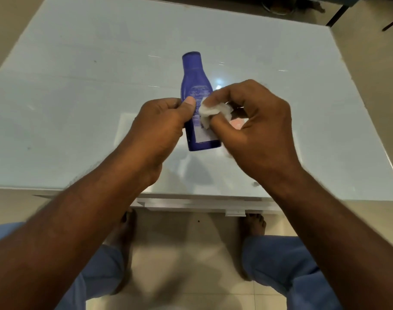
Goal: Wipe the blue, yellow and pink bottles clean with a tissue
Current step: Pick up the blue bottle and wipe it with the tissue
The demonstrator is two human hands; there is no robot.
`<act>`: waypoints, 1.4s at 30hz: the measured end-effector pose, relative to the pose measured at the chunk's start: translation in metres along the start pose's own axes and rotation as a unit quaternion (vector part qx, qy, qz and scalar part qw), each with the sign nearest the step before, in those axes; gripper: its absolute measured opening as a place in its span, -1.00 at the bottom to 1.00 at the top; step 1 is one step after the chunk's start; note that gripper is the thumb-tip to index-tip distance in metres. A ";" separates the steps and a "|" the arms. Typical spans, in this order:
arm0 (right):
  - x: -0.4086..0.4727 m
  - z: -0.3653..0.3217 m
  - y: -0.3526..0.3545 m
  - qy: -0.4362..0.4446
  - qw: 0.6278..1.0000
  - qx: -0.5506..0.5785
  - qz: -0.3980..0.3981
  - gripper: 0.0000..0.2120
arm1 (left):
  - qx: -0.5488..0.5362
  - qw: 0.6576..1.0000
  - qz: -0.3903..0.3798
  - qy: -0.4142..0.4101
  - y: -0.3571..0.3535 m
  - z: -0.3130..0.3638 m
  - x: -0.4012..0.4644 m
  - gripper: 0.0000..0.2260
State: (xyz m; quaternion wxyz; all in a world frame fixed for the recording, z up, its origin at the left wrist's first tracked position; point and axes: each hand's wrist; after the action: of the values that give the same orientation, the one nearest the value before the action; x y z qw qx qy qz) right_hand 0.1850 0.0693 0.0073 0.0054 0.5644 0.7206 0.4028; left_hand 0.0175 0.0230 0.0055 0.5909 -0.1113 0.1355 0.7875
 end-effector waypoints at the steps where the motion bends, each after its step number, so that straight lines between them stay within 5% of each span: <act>1: 0.002 0.001 0.001 -0.015 1.000 0.007 0.015 -0.82 | 0.013 1.000 -0.013 -0.004 -0.001 -0.001 -0.001 -0.72; 5: 0.004 0.004 0.002 -0.038 0.998 0.020 0.048 -0.83 | 0.032 0.999 -0.029 -0.010 -0.006 -0.002 -0.005 -0.73; 10: -0.003 -0.007 -0.004 0.002 1.000 0.008 -0.015 -0.86 | 0.008 1.000 0.006 -0.008 0.000 0.001 0.001 -0.76; 16: 0.005 0.003 -0.002 -0.033 0.998 0.015 0.060 -0.87 | 0.037 0.999 -0.025 -0.009 -0.006 0.000 -0.005 -0.71; 21: -0.006 -0.007 -0.010 0.016 1.000 -0.001 -0.002 -0.88 | 0.008 1.000 -0.002 0.005 -0.004 0.003 -0.004 -0.77; 26: 0.007 0.007 0.001 -0.039 0.997 0.005 0.060 -0.90 | 0.033 0.999 -0.026 0.003 -0.009 0.002 -0.008 -0.70; 32: -0.008 -0.008 -0.008 0.002 0.999 -0.007 -0.047 -0.86 | -0.039 0.998 0.043 0.031 -0.002 0.007 -0.003 -0.75; 38: 0.003 0.003 0.000 -0.056 0.997 0.017 0.055 -0.89 | -0.003 1.000 -0.013 0.012 -0.007 0.005 -0.010 -0.78; 42: -0.004 -0.004 -0.004 -0.025 0.999 0.018 0.009 -0.88 | 0.006 1.000 -0.005 0.003 -0.004 0.004 -0.006 -0.75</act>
State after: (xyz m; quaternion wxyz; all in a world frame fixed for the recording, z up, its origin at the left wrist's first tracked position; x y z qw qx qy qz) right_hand 0.1812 0.0637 0.0065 0.0092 0.5810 0.7220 0.3756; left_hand 0.0232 0.0200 0.0109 0.5952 -0.1110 0.1416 0.7831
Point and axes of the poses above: each hand's wrist, its own x-axis towards the middle knuckle, its own y-axis out of the back of the hand, z = x × y, and after that the axes turned 2 degrees about y, right-handed
